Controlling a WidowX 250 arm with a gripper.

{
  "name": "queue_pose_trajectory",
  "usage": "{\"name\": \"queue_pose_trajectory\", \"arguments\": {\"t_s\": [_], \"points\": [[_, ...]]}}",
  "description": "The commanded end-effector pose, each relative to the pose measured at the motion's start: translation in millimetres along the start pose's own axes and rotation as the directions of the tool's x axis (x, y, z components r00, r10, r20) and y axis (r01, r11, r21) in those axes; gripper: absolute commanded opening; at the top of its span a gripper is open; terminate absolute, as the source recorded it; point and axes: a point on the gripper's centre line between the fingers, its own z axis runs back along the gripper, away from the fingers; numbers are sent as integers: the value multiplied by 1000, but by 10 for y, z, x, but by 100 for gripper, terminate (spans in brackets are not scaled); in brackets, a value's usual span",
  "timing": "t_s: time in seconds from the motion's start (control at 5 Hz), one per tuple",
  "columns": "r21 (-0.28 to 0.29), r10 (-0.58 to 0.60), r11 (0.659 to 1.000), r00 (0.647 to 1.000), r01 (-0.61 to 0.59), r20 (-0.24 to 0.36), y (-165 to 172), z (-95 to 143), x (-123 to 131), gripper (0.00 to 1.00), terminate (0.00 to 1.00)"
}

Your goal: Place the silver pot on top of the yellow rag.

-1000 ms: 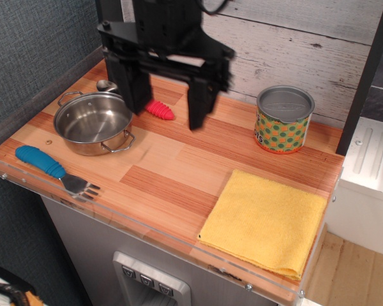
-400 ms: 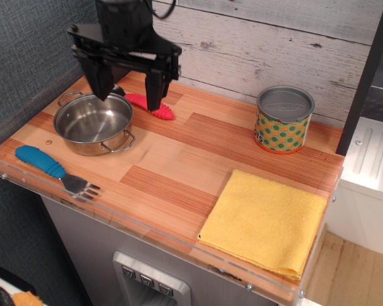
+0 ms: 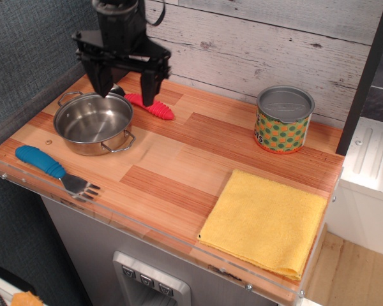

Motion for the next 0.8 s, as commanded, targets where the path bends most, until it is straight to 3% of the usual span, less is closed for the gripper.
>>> {"name": "queue_pose_trajectory", "arguments": {"t_s": [0.0, 0.4, 0.6], "points": [[-2, -34, 999, 999, 34, 40, 157, -203, 121, 100, 0], [50, -33, 998, 998, 30, 47, 118, -490, 187, 100, 0], [38, -33, 999, 999, 32, 40, 122, -564, 186, 100, 0]]}}
